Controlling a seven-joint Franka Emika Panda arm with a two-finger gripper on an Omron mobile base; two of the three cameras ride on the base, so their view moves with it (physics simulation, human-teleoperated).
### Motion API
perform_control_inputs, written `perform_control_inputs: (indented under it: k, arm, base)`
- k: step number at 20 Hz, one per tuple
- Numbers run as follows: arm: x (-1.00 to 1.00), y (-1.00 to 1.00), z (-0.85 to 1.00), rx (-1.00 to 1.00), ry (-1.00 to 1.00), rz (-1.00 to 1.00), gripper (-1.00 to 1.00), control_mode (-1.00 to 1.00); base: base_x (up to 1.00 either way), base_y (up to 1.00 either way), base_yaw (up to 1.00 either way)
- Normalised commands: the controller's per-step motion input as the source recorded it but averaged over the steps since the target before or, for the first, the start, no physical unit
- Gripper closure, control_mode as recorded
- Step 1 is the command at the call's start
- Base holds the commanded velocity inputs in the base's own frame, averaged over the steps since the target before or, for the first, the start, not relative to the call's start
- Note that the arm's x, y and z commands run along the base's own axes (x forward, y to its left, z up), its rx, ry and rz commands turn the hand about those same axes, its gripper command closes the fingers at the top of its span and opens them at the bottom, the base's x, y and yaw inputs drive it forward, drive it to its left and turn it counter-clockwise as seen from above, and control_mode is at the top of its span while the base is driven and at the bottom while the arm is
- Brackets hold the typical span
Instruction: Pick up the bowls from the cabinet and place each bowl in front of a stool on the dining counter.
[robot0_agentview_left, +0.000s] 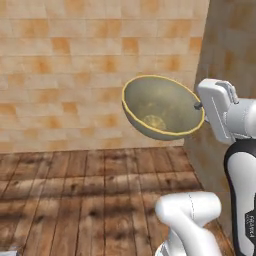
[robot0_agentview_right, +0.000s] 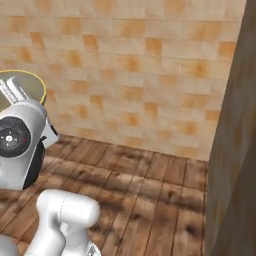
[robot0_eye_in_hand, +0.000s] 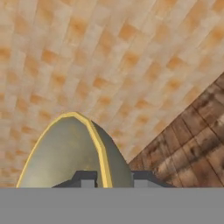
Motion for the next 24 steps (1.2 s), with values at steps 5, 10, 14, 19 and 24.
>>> perform_control_inputs:
  k: [5,10,14,19,24]
  arm:
    - [0.0,0.0,0.0,0.0,0.0,0.0,1.0,1.0]
    - [0.0,0.0,0.0,0.0,0.0,0.0,1.0,1.0]
    - [0.0,0.0,0.0,0.0,0.0,0.0,1.0,1.0]
    - [0.0,0.0,0.0,0.0,0.0,0.0,1.0,1.0]
    - [0.0,0.0,0.0,0.0,0.0,0.0,1.0,1.0]
  base:
    - [0.94,-0.07,0.73]
    - [0.61,-0.08,0.8]
    - [0.44,-0.05,0.85]
    - [0.51,-0.04,0.85]
    - [1.0,-0.4,0.47]
